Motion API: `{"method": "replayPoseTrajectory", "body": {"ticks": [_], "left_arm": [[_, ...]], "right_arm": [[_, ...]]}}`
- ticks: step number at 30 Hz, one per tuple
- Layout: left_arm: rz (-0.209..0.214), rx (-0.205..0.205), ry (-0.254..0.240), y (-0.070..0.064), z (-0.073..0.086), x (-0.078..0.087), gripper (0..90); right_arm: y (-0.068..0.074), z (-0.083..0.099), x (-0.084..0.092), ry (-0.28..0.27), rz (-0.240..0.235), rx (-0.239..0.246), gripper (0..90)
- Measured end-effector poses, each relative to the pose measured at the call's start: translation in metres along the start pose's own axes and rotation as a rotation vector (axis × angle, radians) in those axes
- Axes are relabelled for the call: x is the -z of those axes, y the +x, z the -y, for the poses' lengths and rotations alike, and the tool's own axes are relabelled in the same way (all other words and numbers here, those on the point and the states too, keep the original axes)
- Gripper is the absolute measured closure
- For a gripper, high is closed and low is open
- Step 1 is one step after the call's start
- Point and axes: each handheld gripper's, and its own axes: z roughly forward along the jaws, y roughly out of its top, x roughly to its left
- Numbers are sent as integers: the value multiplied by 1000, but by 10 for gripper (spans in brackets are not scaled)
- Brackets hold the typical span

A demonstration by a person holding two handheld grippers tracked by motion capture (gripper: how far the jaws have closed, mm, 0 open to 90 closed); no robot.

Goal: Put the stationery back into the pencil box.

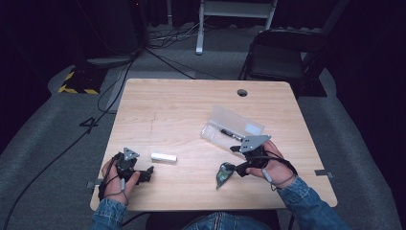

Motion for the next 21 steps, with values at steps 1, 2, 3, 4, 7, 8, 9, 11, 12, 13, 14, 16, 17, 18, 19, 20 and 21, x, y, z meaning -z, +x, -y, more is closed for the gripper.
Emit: {"method": "replayPoseTrajectory", "body": {"ticks": [1,2,3,4,7,8,9,11,12,13,14,16,17,18,19,20,21], "left_arm": [[0,1,0,0,0,0,0],[0,0,0,0,0,0,0],[0,0,0,0,0,0,0],[0,0,0,0,0,0,0],[1,0,-1,0,0,0,0],[0,0,0,0,0,0,0],[0,0,0,0,0,0,0],[0,0,0,0,0,0,0],[0,1,0,0,0,0,0],[1,1,0,0,0,0,0],[0,0,0,0,0,0,0],[1,0,-1,0,0,0,0],[0,1,1,0,0,0,0],[0,0,0,0,0,0,0],[0,0,0,0,0,0,0],[0,1,0,0,0,0,0],[0,1,0,0,0,0,0]], "right_arm": [[1,0,-2,1,-4,4,290],[1,0,-3,4,-9,8,289],[2,0,-4,5,-15,8,286],[3,0,-5,6,-21,6,282],[3,1,-8,17,-32,13,263],[4,2,-10,23,-40,18,253],[4,3,-12,27,-47,20,247],[4,5,-16,41,-63,26,237],[4,5,-18,49,-67,26,221],[4,6,-20,60,-70,24,210],[5,7,-22,69,-77,24,211],[5,8,-26,80,-91,46,209],[5,9,-28,84,-97,49,209],[6,10,-30,86,-101,46,208],[6,10,-31,88,-103,55,206],[6,10,-32,91,-110,60,205],[7,11,-34,93,-116,62,205]]}}
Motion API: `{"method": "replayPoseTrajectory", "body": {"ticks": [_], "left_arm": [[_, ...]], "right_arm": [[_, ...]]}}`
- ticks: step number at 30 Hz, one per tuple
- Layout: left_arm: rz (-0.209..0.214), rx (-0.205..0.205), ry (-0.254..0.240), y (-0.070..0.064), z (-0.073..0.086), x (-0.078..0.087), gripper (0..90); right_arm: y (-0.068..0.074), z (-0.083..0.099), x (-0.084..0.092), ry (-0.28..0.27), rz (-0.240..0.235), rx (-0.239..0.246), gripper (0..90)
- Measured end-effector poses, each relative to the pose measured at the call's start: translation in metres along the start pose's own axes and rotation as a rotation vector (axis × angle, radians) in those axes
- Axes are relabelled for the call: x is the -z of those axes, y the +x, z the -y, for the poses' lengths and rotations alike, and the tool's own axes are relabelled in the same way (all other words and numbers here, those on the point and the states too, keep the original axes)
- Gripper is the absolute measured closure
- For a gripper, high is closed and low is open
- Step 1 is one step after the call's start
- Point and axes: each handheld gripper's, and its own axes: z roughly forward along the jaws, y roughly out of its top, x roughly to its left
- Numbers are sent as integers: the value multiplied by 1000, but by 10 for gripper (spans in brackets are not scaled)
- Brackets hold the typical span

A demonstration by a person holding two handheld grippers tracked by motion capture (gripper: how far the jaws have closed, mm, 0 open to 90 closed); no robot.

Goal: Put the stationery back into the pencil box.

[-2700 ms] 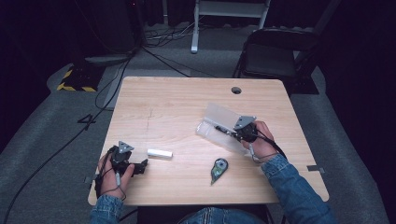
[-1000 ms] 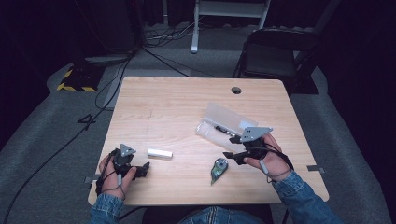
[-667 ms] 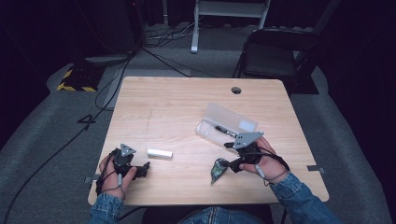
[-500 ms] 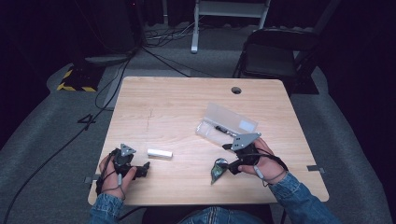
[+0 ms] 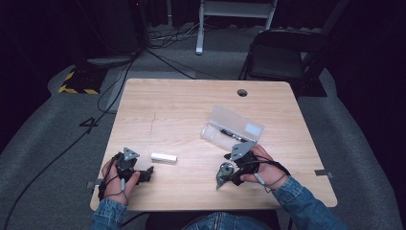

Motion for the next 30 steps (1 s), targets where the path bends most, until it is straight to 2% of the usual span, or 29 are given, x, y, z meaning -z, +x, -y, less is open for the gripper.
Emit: {"method": "replayPoseTrajectory", "body": {"ticks": [8,17,24,30], "left_arm": [[0,0,0,0,0,0,0],[-3,-4,-2,0,1,1,1],[-2,-3,-2,0,1,1,1],[-1,-3,-1,0,1,1,1]], "right_arm": [[1,1,-10,12,-16,48,184],[-5,6,-20,39,-29,28,187],[-5,8,-16,60,-51,29,182],[-3,9,-12,84,-81,11,190]]}}
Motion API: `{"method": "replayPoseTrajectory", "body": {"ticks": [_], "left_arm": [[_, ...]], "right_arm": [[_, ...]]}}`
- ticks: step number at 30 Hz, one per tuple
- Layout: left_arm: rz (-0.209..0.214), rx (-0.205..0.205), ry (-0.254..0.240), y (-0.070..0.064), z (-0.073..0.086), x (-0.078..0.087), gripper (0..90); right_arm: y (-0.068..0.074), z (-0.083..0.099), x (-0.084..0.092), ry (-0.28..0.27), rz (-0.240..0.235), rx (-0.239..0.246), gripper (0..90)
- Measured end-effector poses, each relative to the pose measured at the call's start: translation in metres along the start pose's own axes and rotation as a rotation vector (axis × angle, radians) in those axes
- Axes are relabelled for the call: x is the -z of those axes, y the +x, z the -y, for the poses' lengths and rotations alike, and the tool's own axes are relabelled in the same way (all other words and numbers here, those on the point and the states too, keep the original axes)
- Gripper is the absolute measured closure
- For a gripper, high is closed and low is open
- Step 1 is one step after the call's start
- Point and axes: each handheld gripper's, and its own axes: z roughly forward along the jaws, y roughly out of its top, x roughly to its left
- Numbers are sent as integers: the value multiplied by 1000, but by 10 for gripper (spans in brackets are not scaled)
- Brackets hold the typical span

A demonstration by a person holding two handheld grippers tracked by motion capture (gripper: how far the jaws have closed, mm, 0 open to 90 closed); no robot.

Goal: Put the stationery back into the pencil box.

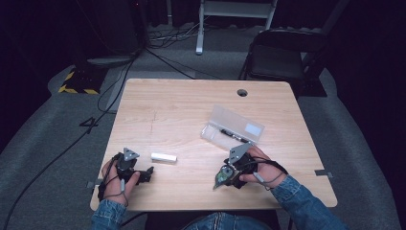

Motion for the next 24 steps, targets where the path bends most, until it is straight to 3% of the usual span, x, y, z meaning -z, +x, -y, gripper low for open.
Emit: {"method": "replayPoseTrajectory", "body": {"ticks": [9,14,16,20,24], "left_arm": [[0,-1,0,0,0,0,0],[0,-1,0,0,0,0,0],[0,-1,0,0,0,0,0],[0,-1,0,0,0,0,0],[0,-1,0,0,0,0,0]], "right_arm": [[7,-3,3,22,-20,29,200],[7,-4,-2,9,19,49,213],[7,-4,-6,-12,46,52,266],[6,-3,-8,-11,51,58,310],[4,-3,-10,11,50,19,454]]}}
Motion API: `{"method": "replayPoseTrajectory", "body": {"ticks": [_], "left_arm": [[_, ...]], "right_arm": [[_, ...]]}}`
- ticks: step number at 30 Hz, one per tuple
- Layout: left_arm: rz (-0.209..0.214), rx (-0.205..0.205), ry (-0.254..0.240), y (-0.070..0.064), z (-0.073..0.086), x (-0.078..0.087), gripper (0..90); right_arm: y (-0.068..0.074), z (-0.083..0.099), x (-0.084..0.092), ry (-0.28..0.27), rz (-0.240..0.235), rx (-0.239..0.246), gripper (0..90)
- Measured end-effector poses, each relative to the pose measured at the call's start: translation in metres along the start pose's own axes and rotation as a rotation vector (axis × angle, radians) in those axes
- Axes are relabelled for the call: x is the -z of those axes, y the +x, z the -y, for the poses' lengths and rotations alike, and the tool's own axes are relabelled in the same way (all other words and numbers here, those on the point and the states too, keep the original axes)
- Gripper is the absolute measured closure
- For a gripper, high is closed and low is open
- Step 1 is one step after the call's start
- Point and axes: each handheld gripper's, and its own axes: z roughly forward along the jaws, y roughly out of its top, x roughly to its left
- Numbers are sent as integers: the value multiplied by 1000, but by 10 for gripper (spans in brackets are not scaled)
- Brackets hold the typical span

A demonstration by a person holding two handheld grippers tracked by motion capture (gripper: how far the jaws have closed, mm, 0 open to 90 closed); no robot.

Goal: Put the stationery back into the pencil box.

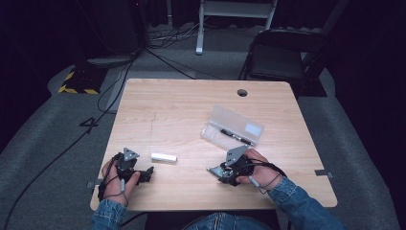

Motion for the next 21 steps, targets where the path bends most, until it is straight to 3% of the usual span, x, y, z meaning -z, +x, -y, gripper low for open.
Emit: {"method": "replayPoseTrajectory", "body": {"ticks": [8,12,16,21], "left_arm": [[0,0,0,0,0,0,0],[0,0,0,0,0,0,0],[0,0,0,0,0,0,0],[0,0,0,0,0,0,0]], "right_arm": [[1,-1,-4,1,16,-7,436],[1,-4,-6,-4,17,0,481],[1,-5,-6,-10,16,-36,505],[0,-6,-6,4,14,-41,511]]}}
